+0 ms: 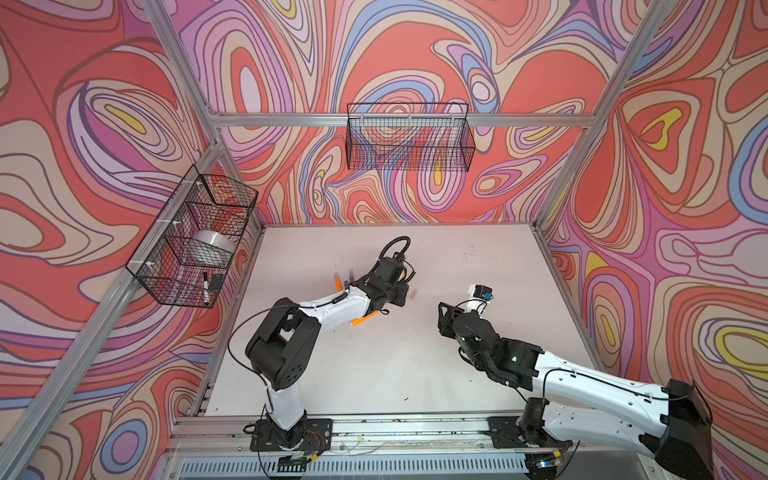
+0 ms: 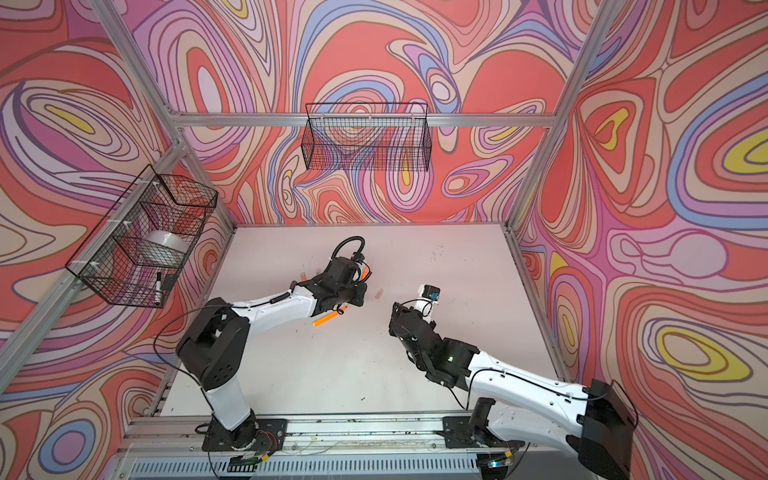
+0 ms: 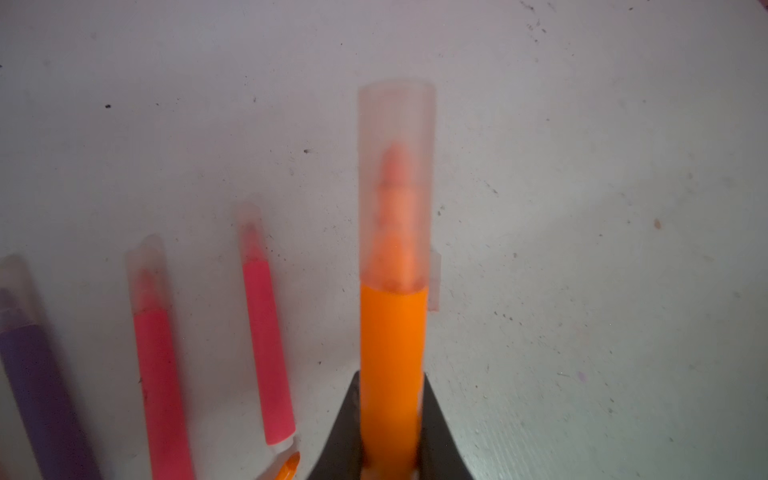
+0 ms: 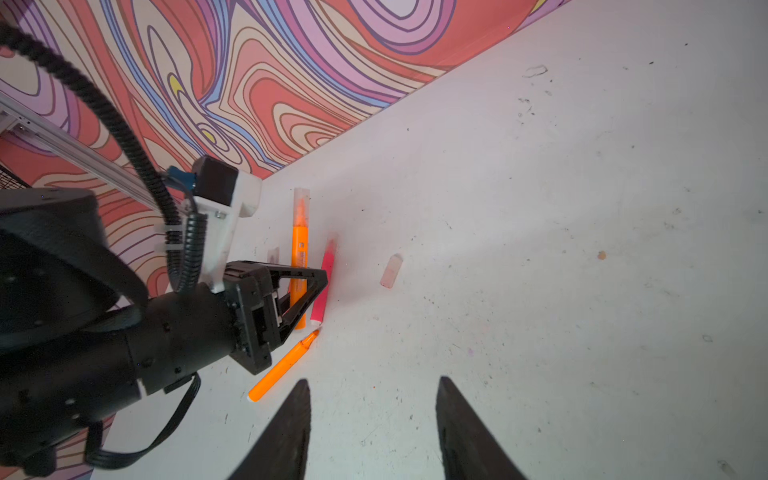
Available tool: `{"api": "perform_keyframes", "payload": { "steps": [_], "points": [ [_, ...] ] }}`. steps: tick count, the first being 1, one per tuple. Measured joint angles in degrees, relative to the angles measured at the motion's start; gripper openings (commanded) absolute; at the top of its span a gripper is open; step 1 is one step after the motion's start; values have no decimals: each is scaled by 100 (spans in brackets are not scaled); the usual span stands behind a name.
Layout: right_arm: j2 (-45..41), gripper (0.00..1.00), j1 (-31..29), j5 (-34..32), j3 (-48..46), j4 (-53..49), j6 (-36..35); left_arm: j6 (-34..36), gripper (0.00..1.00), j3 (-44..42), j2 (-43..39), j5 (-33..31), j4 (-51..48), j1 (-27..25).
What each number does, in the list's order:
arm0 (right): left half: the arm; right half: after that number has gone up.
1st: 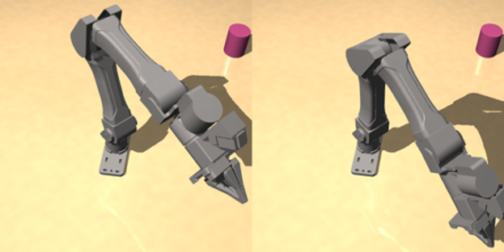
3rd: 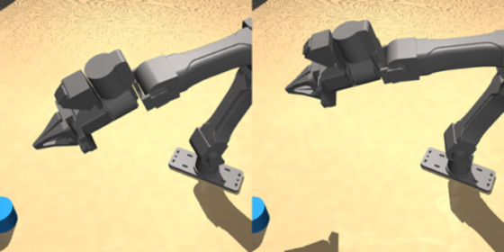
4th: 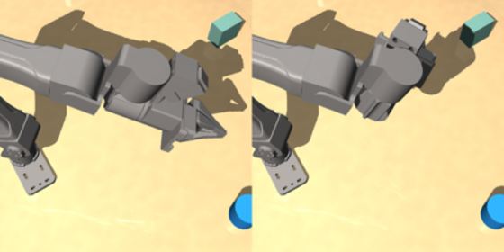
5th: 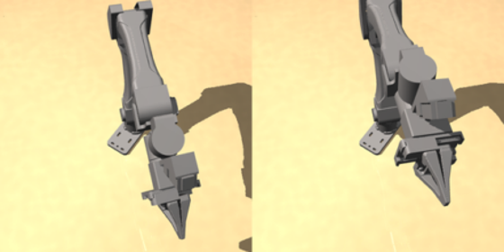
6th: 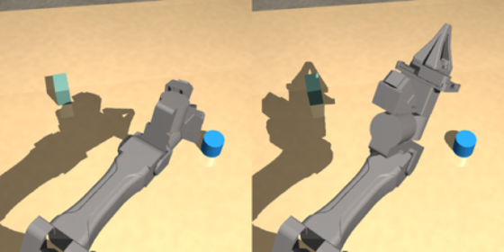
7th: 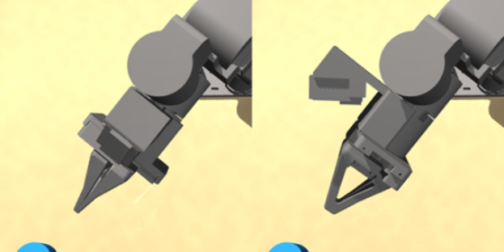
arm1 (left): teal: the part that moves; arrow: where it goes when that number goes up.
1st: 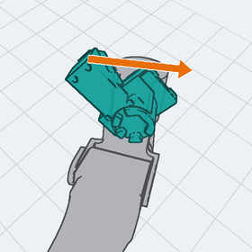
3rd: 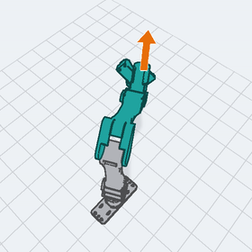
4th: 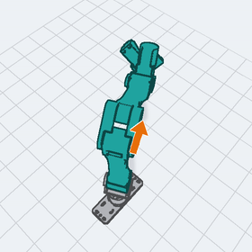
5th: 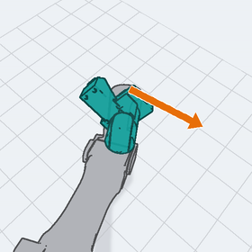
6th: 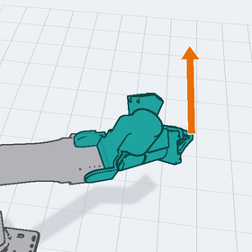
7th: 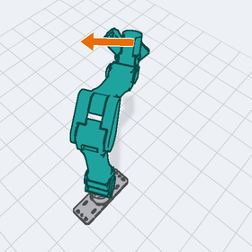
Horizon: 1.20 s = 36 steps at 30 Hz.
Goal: Insert the pens into the pen caps
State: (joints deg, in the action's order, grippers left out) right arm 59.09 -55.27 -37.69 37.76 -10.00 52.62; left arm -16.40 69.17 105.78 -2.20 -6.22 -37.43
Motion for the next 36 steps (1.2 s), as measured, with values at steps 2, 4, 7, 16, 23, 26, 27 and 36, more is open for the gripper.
{"api": "perform_keyframes", "payload": {
  "steps": [2,4,7,16,23,26,27,36],
  "points": [
    [17,45,59,13,0,-9,-22,-52,0,249,289,-72,-232,0],
    [50,43,98,17,0,-26,-37,-81,0,555,601,-107,-494,0],
    [94,42,138,13,2,-101,-35,-83,0,911,966,-153,-785,0],
    [111,44,223,13,2,-136,-85,-81,17,1421,1502,-284,-1239,0],
    [111,48,269,15,2,-155,-85,-74,45,1572,1593,-407,-1377,0],
    [111,48,275,20,2,-157,-85,-55,53,1572,1591,-466,-1384,0],
    [111,48,278,22,2,-157,-87,-31,55,1572,1589,-483,-1388,0],
    [225,48,369,243,20,-118,-142,273,64,741,472,-496,-1300,4]
  ]
}}
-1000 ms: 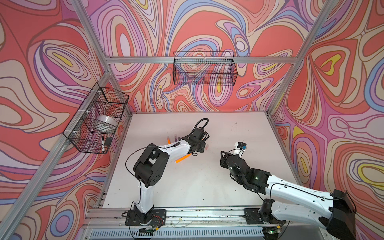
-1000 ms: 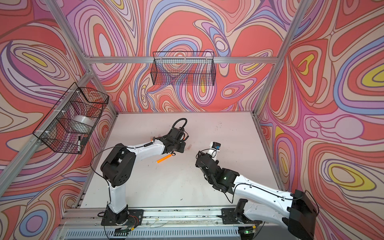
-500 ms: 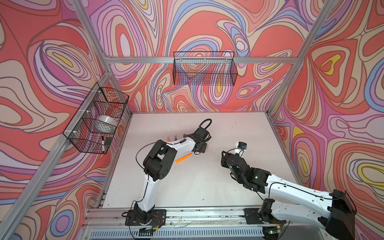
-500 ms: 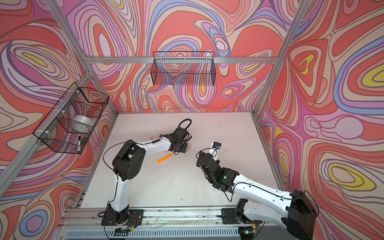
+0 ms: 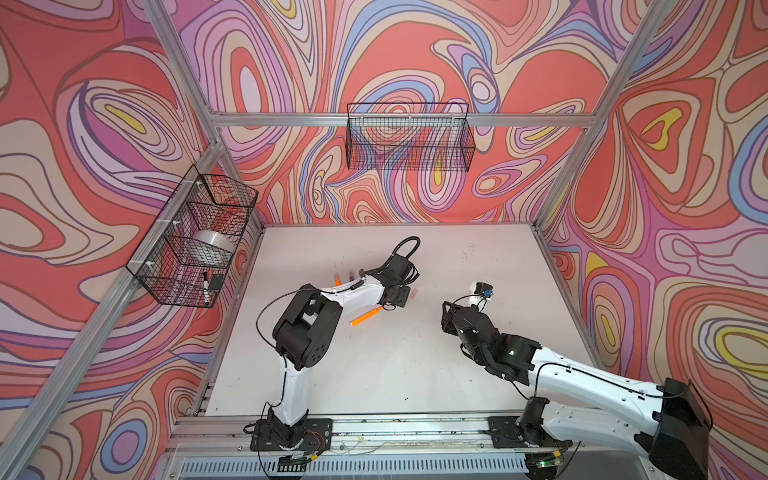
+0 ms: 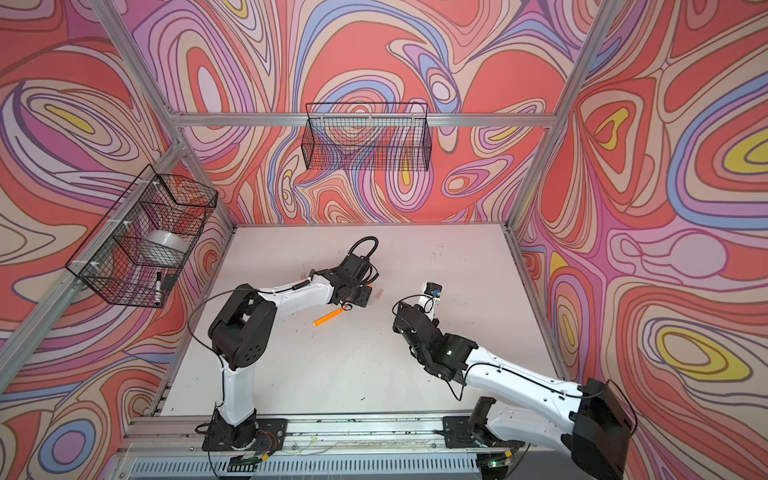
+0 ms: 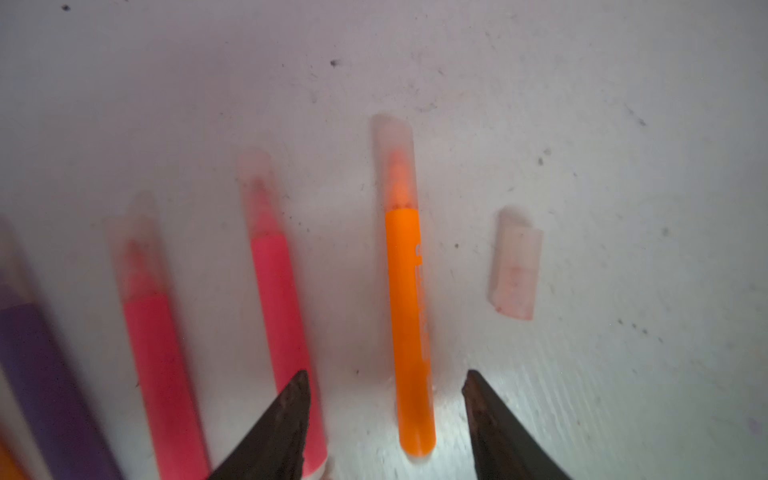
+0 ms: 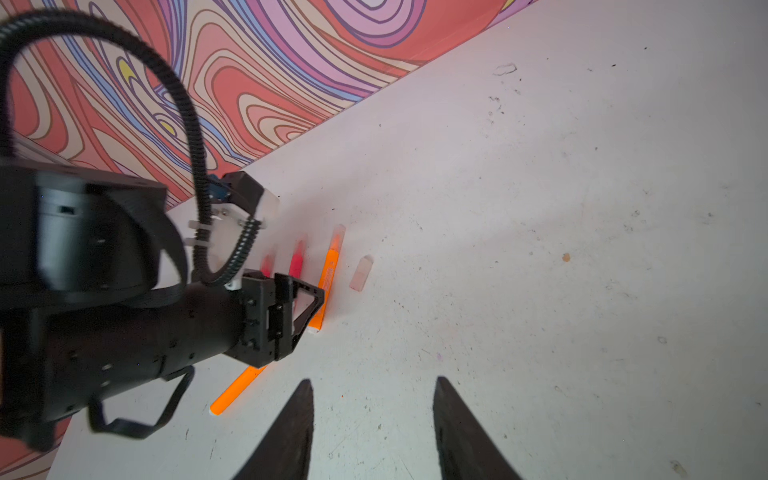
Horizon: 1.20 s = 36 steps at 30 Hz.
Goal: Insert the pens into the pen caps
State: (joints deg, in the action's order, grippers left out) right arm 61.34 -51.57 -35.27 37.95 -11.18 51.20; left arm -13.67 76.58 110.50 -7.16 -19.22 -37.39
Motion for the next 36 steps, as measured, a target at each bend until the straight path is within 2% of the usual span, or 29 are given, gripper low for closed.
{"api": "perform_keyframes", "payload": {
  "steps": [5,9,15,24,28,31,36],
  "points": [
    [210,48,48,162,85,46,-81,39,67,-813,-1257,-179,190,-2],
    [407,47,87,289,160,136,-120,-26,67,-1440,-1694,-369,256,0],
    [588,46,114,487,245,225,-138,-195,68,-2037,-1617,-509,216,15],
    [584,46,136,619,245,258,-118,-439,66,-1991,-960,-549,184,138],
    [538,46,142,621,245,258,-116,-511,51,-1923,-946,-498,181,140],
    [505,46,149,621,245,258,-118,-551,35,-1923,-935,-374,142,140],
    [505,46,168,621,245,260,-116,-599,27,-1967,-935,-94,129,140]
  ]
}}
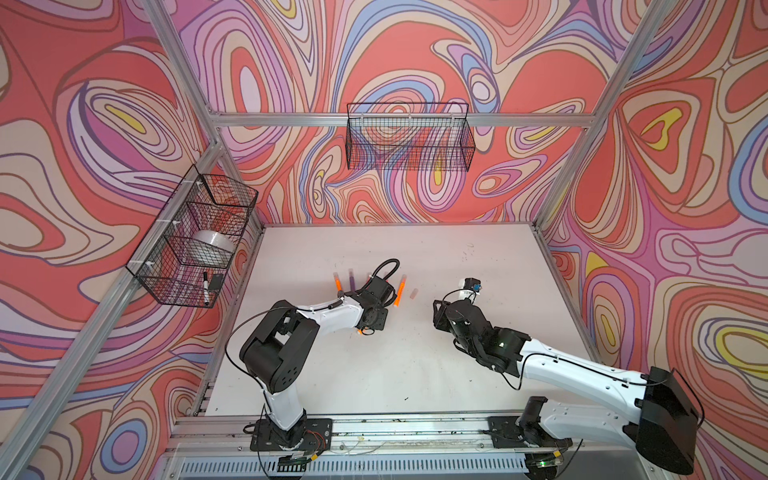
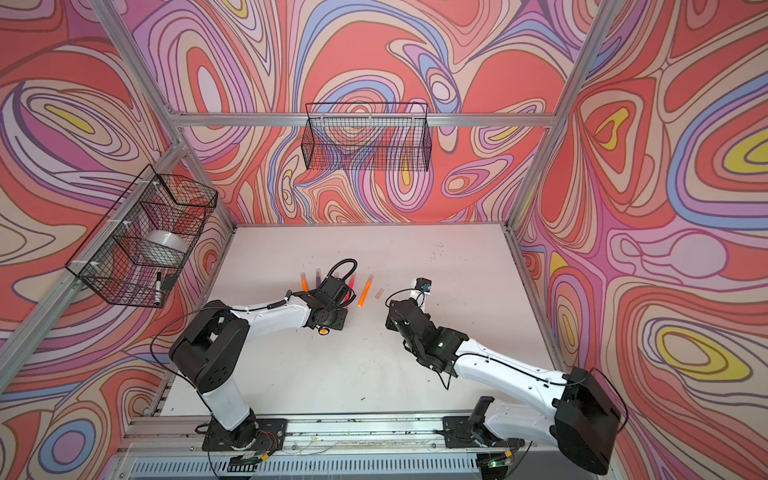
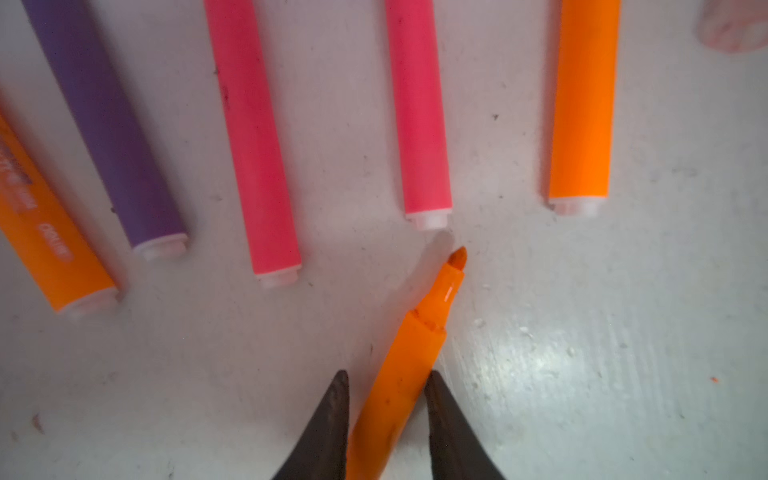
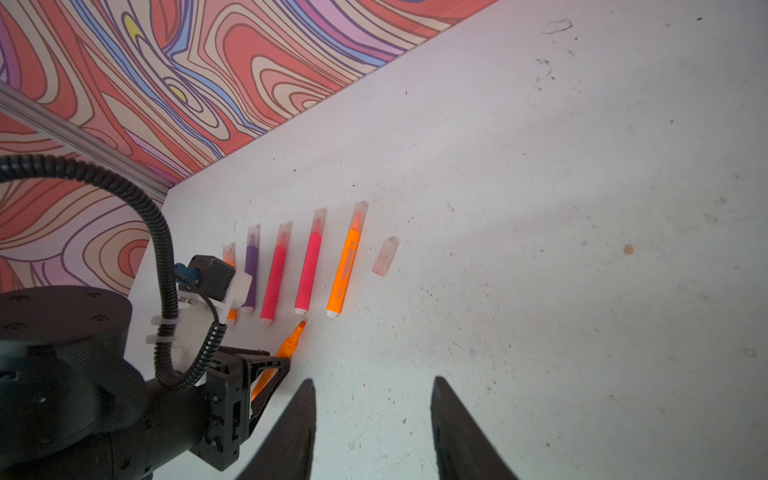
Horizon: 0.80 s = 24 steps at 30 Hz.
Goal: Insert the pens into the pen caps
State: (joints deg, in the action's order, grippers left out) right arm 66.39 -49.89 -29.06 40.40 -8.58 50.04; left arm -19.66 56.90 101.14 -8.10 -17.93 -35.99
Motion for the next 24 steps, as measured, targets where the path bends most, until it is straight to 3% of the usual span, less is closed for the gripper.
{"api": "perform_keyframes", "payload": {
  "steps": [7,10,14,19,24],
  "points": [
    [0,46,4,15,-2,0,11,-15,36,-4,0,195,15,4],
    [-9,46,7,17,-13,4,20,-22,23,-7,0,267,26,4],
    [-96,46,9,17,-63,0,22,-24,14,-83,-48,348,116,4],
    [-232,48,11,85,-125,101,48,-7,9,-435,-433,627,190,7],
    [-251,54,11,498,-245,619,-17,103,6,-820,-1665,881,330,-122]
  ]
}}
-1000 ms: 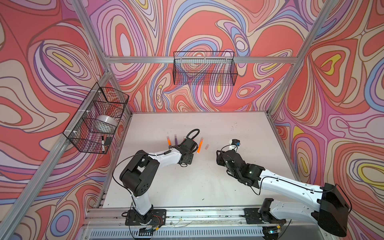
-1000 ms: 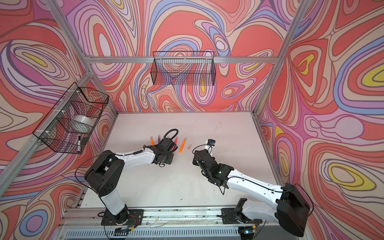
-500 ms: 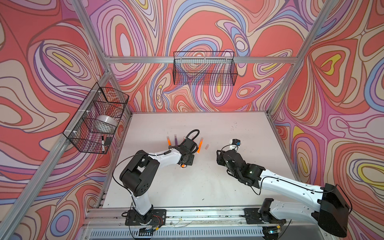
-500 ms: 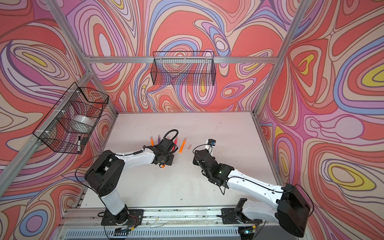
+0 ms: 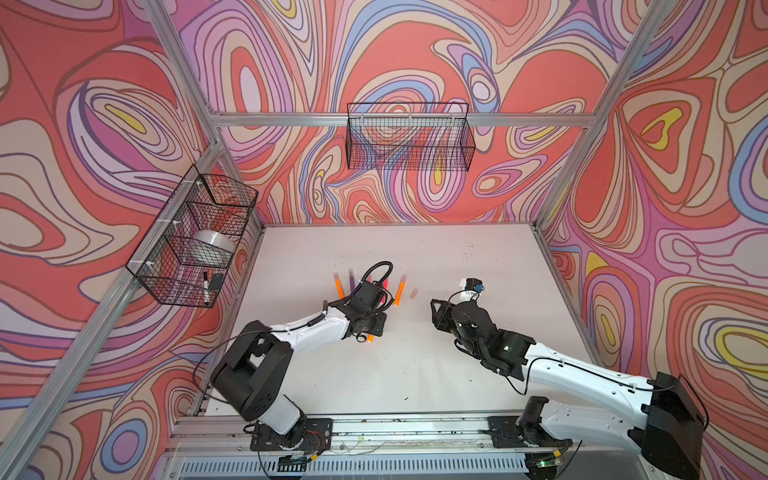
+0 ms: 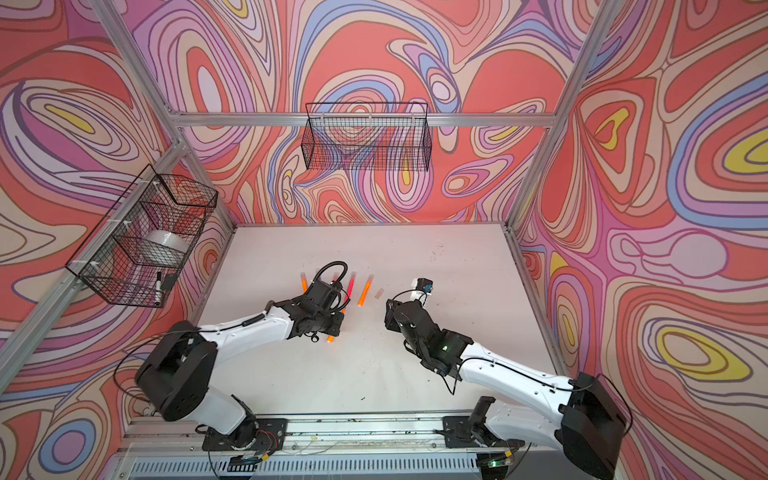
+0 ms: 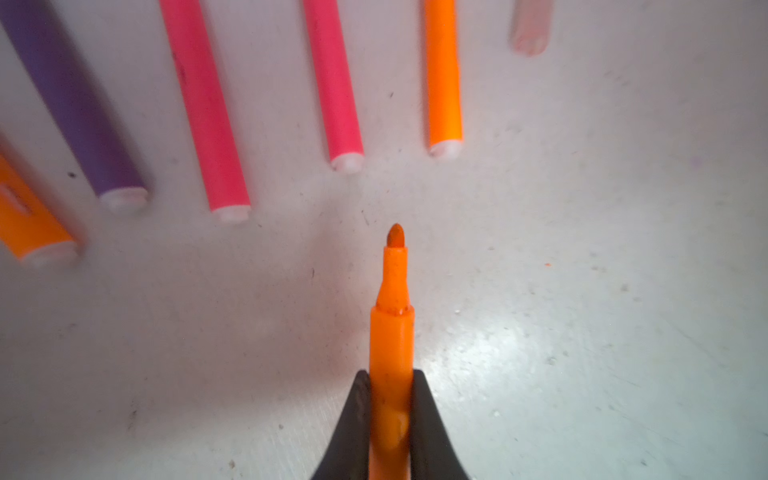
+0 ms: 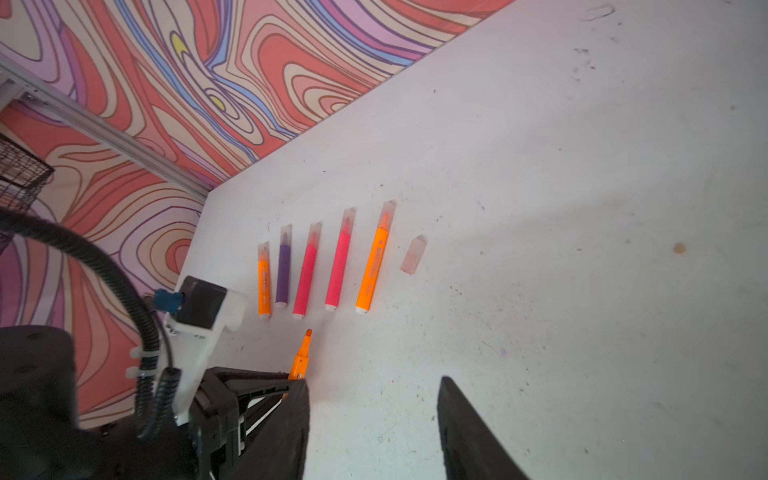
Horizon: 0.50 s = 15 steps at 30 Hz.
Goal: Insert the pens into the pen caps
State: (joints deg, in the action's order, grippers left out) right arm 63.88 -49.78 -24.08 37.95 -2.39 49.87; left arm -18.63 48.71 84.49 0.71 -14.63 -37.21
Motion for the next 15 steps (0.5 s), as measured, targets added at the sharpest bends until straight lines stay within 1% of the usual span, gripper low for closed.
{"api": "perform_keyframes", "payload": {
  "steps": [4,7,13,15],
  "points": [
    [186,52,-2,514,-31,695,-55,85,4,-39,-1029,210,398,-223],
    [505,51,-35,826,-26,1117,-70,149,2,-120,-1419,286,706,-415],
    [1150,46,-131,1250,87,1600,-24,278,2,-455,-1602,302,1008,-763],
    [1241,46,-127,1318,103,1665,0,302,2,-492,-1602,254,1023,-769]
  ]
}}
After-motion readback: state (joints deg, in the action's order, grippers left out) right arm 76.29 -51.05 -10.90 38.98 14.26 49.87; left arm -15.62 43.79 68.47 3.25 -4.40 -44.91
